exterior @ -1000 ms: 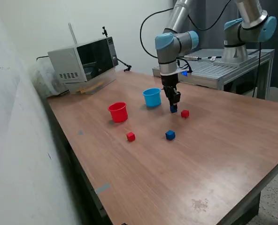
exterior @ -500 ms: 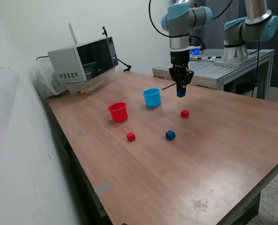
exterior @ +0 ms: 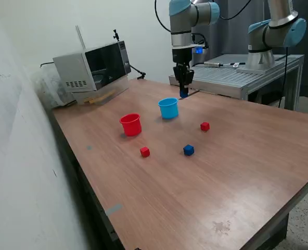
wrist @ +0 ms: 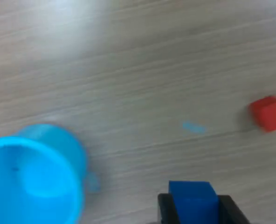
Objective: Place red objects in the red bin, and blue objects in the blue bin.
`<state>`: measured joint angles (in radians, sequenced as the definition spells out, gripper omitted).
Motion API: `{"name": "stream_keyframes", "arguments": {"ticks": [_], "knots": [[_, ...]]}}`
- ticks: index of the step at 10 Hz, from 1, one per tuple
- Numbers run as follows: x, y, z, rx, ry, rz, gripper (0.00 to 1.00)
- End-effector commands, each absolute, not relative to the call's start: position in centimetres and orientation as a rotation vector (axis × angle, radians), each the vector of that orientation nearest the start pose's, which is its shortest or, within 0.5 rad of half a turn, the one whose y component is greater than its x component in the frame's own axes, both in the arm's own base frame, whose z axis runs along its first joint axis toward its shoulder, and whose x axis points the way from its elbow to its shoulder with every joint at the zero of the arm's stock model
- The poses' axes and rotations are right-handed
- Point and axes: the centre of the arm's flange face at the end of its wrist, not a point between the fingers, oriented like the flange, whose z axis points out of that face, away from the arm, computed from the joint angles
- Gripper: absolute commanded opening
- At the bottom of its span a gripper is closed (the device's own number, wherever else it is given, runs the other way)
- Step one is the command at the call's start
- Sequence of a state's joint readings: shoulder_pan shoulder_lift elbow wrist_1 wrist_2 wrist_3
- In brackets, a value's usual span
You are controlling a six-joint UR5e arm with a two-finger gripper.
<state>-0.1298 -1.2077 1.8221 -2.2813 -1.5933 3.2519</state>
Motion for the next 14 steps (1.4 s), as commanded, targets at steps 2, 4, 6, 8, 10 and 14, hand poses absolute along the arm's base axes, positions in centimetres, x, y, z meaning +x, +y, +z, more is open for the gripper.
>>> {"name": "stream_keyframes", "arguments": {"ticks": [2, 4, 6, 8, 10, 14], "knots": [[-59.5, 1.2, 23.6, -1.865, 2.573, 0.118, 0.00], [-59.6, 1.3, 23.6, -1.863, 2.575, 0.118, 0.00], [-59.5, 2.9, 23.6, -1.826, 2.598, 0.120, 0.00], [-59.5, 3.4, 23.6, -1.815, 2.605, 0.120, 0.00], [-59.4, 3.4, 23.6, -1.815, 2.605, 0.120, 0.00], [-59.3, 3.3, 23.6, -1.817, 2.608, 0.123, 1.00]]}}
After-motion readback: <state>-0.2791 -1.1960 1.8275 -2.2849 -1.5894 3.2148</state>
